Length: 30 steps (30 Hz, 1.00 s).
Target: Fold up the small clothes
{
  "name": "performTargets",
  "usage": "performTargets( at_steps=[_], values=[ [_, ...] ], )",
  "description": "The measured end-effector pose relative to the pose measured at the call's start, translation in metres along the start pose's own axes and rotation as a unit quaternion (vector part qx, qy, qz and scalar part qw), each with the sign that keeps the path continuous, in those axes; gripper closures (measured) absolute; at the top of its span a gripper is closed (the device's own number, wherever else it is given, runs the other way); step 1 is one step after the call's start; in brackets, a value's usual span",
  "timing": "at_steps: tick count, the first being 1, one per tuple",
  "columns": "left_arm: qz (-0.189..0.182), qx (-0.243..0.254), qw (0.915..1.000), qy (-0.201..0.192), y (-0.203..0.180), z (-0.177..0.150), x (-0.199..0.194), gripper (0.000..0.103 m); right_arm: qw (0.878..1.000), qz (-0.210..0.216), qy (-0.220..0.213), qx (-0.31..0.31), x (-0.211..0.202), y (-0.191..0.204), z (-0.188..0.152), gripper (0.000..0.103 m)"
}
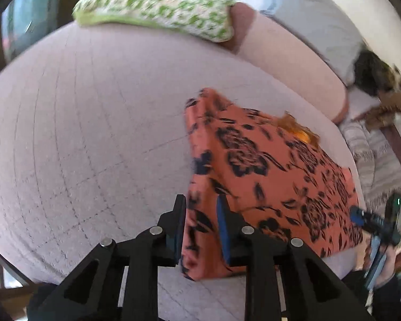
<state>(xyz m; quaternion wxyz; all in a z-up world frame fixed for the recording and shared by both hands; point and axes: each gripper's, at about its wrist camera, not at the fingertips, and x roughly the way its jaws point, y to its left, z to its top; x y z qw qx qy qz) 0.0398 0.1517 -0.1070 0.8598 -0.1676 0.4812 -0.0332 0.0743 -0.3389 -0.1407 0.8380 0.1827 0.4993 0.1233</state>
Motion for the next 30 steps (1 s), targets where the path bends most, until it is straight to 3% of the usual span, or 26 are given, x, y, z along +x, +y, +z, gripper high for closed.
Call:
performTargets(
  at_steps=[3,5,8,12,14,19,23,28,30],
  values=[
    [0.061,0.013,0.9974,0.038,0.013,-0.010,0.024,0.072,1.000,0.005,0.002,0.006,0.000,-0.001,0.001,0.023],
    [0.047,-0.011,0.9984,0.028,0.017,-0.007,0.021,0.072,1.000,0.012,0.005,0.022,-0.005,-0.004,0.002,0.023],
    [0.056,0.022,0.9982,-0.004,0.001,-0.006,-0.006,0.072,0.997,0.032,-0.030,0.062,-0.034,-0.010,-0.001,0.023],
    [0.076,0.078,0.9919,-0.065,-0.034,-0.005,-0.033,0.040,0.985,0.084,-0.073,0.135,-0.080,-0.027,-0.029,0.021],
    [0.072,0.108,0.9883,-0.080,-0.056,-0.006,-0.030,0.040,0.976,0.097,-0.061,0.185,-0.085,-0.038,-0.059,0.021],
    [0.047,0.156,0.9846,-0.062,-0.089,-0.017,-0.013,0.040,0.960,0.102,-0.028,0.261,-0.067,-0.059,-0.098,0.021],
    [0.028,0.170,0.9828,-0.066,-0.117,-0.023,-0.003,0.040,0.947,0.108,-0.064,0.296,-0.064,-0.071,-0.087,0.021],
    [0.030,0.173,0.9838,-0.035,-0.128,-0.026,0.022,0.040,0.935,0.108,-0.052,0.335,-0.044,-0.079,-0.075,0.021],
    [0.035,0.173,0.9841,-0.024,-0.130,-0.025,0.030,0.040,0.940,0.105,-0.069,0.318,-0.048,-0.074,-0.068,0.024]
  ],
)
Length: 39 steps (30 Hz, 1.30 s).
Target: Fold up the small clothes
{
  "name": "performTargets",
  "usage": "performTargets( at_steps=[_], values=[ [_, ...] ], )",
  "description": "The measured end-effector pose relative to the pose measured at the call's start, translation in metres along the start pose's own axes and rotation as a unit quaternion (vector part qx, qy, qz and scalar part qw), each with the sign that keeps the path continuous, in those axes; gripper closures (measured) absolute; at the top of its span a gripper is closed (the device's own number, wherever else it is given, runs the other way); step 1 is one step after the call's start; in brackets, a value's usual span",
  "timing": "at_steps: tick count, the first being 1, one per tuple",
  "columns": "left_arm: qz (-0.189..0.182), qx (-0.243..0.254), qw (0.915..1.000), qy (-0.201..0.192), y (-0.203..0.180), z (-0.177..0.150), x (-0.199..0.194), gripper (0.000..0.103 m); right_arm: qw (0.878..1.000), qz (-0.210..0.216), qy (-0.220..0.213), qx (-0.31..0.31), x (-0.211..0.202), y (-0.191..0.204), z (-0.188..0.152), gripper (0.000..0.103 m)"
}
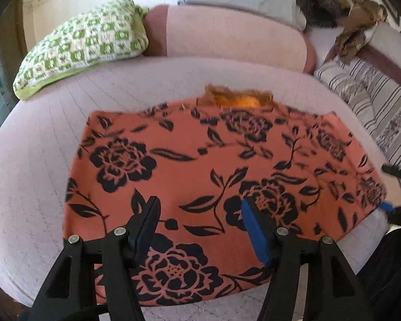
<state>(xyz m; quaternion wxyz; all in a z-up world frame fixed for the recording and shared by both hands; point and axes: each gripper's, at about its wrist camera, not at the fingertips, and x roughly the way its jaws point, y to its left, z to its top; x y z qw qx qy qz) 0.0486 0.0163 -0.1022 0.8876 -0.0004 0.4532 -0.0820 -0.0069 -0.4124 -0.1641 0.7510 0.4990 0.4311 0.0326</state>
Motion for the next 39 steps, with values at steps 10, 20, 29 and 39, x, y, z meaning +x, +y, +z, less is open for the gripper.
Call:
performTargets(
  at_steps=[10,20,29,39],
  values=[
    [0.000,0.008,0.9991,0.041,-0.020,0.006,0.036,0.040,1.000,-0.025,-0.014,-0.005,0.006,-0.001,0.004,0.024],
    [0.008,-0.012,0.9992,0.036,-0.026,0.026,0.018,0.039,0.993,-0.077,-0.028,-0.082,0.007,0.028,0.005,0.024],
    [0.014,-0.005,0.9989,0.046,-0.030,0.025,0.025,0.039,0.993,-0.087,-0.019,-0.072,0.013,0.017,0.006,0.024],
    [0.025,0.036,0.9978,0.050,-0.038,0.013,0.041,0.037,0.989,-0.106,-0.014,-0.104,0.006,0.023,0.006,0.085]
  ],
)
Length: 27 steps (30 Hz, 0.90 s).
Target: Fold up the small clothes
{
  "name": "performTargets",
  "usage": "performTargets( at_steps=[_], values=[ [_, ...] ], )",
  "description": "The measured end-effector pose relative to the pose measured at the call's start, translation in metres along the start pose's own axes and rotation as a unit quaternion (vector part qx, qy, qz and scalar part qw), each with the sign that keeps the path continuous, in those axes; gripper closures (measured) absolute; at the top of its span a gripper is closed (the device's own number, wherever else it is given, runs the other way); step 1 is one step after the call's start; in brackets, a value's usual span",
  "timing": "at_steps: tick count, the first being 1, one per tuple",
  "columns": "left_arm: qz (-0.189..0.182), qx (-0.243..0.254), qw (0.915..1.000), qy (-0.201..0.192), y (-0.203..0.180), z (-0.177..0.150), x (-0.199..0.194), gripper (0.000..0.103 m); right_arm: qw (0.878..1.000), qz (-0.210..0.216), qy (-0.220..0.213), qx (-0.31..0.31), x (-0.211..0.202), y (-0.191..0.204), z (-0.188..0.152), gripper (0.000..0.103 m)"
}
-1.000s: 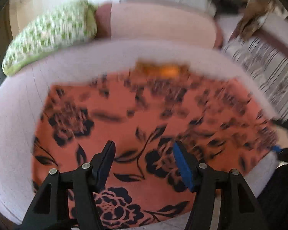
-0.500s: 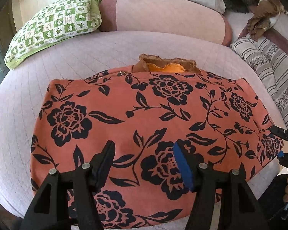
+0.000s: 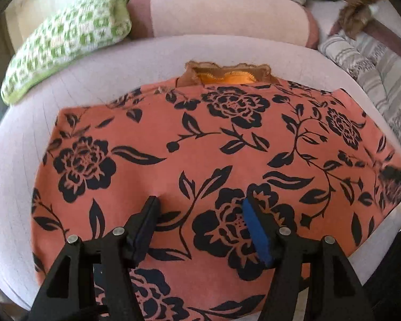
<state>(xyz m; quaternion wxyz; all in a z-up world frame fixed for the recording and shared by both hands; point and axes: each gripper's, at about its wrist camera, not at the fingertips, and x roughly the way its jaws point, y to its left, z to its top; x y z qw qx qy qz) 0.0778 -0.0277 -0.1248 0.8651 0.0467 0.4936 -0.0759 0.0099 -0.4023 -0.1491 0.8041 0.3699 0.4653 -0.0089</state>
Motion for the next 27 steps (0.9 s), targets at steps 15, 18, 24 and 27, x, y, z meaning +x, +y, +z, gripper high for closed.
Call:
performTargets(
  at_steps=[15,18,24,27],
  values=[
    [-0.007,0.004,1.0000,-0.001,0.000,0.001,0.001,0.034,0.994,-0.007,-0.031,-0.100,0.005,0.025,0.088,0.019],
    [-0.008,0.005,1.0000,-0.001,0.001,0.001,0.001,0.034,0.992,-0.028,0.020,-0.125,0.065,0.035,0.129,0.020],
    [-0.012,0.015,0.9998,-0.008,0.002,0.000,0.002,0.031,0.976,-0.040,0.029,-0.213,0.087,0.076,0.134,0.087],
    [-0.011,0.014,0.9997,-0.017,0.001,-0.002,0.002,0.030,0.972,-0.069,0.004,-0.226,0.085,0.073,0.129,0.087]
  ],
)
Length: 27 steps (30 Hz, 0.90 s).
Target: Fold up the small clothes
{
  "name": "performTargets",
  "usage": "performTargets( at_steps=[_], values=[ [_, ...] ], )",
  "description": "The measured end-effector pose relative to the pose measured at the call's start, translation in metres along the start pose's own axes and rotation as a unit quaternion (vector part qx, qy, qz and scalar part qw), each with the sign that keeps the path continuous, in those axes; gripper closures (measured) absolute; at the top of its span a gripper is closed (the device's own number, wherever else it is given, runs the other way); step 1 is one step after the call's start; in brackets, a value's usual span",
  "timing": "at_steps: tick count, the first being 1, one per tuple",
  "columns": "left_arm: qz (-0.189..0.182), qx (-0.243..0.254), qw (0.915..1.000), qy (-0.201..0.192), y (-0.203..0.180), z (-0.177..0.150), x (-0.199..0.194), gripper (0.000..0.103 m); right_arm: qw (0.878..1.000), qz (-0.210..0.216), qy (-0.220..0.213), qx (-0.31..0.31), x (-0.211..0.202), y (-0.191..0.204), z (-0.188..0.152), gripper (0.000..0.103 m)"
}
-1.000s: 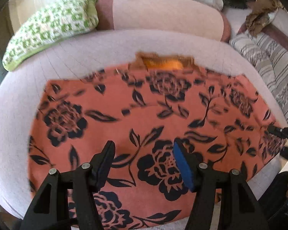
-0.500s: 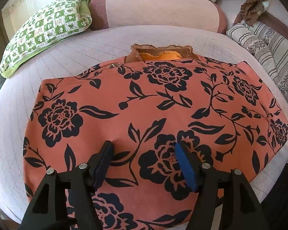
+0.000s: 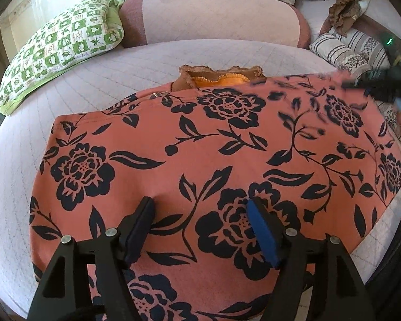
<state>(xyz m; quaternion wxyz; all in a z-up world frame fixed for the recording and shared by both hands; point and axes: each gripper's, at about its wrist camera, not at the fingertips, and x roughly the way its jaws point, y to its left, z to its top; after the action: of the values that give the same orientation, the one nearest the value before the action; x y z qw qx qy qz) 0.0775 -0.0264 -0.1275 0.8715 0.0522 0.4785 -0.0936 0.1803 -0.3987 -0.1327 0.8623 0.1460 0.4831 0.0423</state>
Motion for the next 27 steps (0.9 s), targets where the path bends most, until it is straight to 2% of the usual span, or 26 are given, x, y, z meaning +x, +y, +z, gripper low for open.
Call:
performTargets(
  at_steps=[1,2,3,5,6,7,10,12,14,15,17,18,19,20,22,24,25,26,27],
  values=[
    [0.004,0.002,1.0000,-0.002,-0.002,0.000,0.001,0.029,0.999,-0.005,0.037,0.012,0.020,-0.007,-0.004,0.085],
    [0.007,0.004,1.0000,-0.002,-0.003,0.000,0.001,0.029,0.998,0.000,0.050,0.027,0.032,-0.016,-0.010,0.083],
    [0.008,0.006,0.9999,0.000,-0.003,0.000,0.000,0.029,0.999,0.020,0.026,0.040,0.027,-0.021,-0.013,0.078],
    [0.000,0.002,1.0000,0.003,0.000,0.001,0.000,0.029,0.998,0.018,0.008,0.061,0.010,-0.025,-0.014,0.056],
    [0.001,0.003,1.0000,0.004,-0.001,0.001,0.000,0.029,0.998,0.007,0.000,0.061,0.002,-0.025,-0.014,0.039],
    [0.002,0.004,1.0000,0.004,0.000,0.002,0.000,0.029,0.998,-0.007,-0.021,0.058,-0.014,-0.023,-0.016,0.039],
    [0.004,0.002,1.0000,0.001,0.000,0.002,0.001,0.029,0.997,0.008,-0.058,0.041,-0.056,-0.007,-0.027,0.039],
    [0.002,0.000,1.0000,0.002,0.000,0.002,0.000,0.029,0.995,0.070,-0.055,0.045,-0.078,0.008,-0.043,0.035],
    [0.000,-0.002,1.0000,0.005,0.000,0.001,0.001,0.029,0.985,0.160,-0.015,0.054,-0.076,0.013,-0.061,0.033],
    [-0.002,-0.001,1.0000,0.006,0.001,0.001,0.001,0.029,0.984,0.164,-0.001,0.064,-0.068,0.011,-0.071,0.033],
    [-0.009,-0.002,0.9999,0.010,0.003,0.003,0.000,0.029,0.988,0.087,0.042,0.118,-0.036,-0.016,-0.095,0.033],
    [-0.010,-0.003,0.9999,0.013,0.003,0.004,-0.001,0.029,0.981,0.095,0.040,0.161,-0.027,-0.035,-0.104,0.050],
    [-0.012,-0.003,0.9997,0.019,0.005,0.006,-0.003,0.029,0.977,0.103,0.021,0.186,-0.037,-0.042,-0.107,0.055],
    [-0.013,-0.007,0.9997,0.021,0.007,0.006,-0.008,0.029,0.975,0.109,0.015,0.194,-0.046,-0.042,-0.106,0.053],
    [-0.012,-0.026,0.9996,0.005,0.012,0.006,-0.020,0.028,0.975,0.139,-0.023,0.173,-0.078,-0.026,-0.105,0.030],
    [-0.015,-0.049,0.9986,-0.011,0.018,0.001,-0.030,0.028,0.974,0.164,-0.048,0.147,-0.096,-0.008,-0.114,0.021],
    [-0.014,-0.056,0.9983,-0.012,0.020,-0.001,-0.031,0.028,0.974,0.179,-0.037,0.137,-0.092,-0.004,-0.120,0.019],
    [-0.007,-0.060,0.9982,-0.001,0.022,-0.005,-0.026,0.028,0.976,0.173,-0.013,0.129,-0.077,-0.004,-0.128,0.019],
    [-0.002,-0.055,0.9983,0.018,0.022,-0.008,-0.018,0.028,0.981,0.134,0.021,0.142,-0.055,-0.014,-0.136,0.020]
  ],
)
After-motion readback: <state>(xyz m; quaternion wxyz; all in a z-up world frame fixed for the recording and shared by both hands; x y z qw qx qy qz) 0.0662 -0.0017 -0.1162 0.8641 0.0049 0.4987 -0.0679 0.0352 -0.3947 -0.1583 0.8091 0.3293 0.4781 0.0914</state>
